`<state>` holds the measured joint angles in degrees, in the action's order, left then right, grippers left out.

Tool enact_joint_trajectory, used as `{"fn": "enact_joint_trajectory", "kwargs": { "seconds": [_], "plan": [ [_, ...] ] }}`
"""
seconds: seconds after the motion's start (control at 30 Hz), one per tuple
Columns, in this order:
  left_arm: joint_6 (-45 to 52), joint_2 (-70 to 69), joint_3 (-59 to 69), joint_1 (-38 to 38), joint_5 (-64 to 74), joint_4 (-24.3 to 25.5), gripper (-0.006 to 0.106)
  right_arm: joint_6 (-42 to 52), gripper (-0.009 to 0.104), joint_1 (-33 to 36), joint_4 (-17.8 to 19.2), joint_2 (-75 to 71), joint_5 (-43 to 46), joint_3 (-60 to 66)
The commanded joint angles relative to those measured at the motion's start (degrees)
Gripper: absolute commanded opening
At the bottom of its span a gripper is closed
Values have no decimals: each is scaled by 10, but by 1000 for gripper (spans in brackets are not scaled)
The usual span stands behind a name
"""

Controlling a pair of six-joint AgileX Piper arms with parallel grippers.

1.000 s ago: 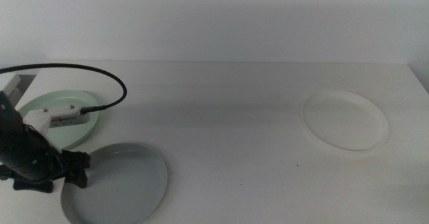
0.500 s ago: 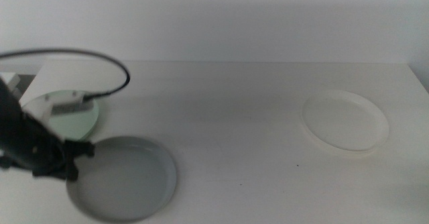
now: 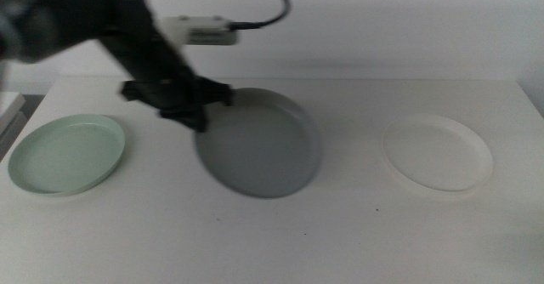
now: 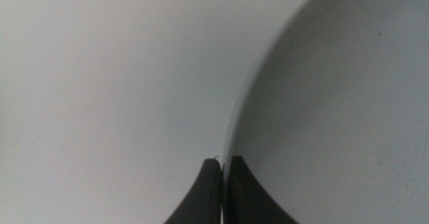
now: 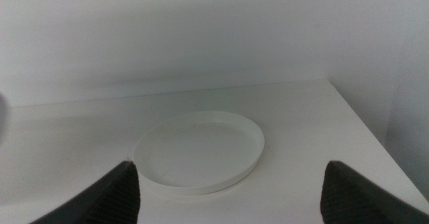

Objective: Stack the three bowls on top of each other.

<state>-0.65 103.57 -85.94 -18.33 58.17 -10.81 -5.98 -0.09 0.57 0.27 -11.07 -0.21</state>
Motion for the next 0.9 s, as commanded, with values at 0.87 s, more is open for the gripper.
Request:
{"fn": "enact_joint_trajectory", "kwargs": {
  "seconds": [0.87],
  "plan": [
    [29,215,-119,-41,-17,-56,29,4,89,1,3,-3,7,2]
  ]
}}
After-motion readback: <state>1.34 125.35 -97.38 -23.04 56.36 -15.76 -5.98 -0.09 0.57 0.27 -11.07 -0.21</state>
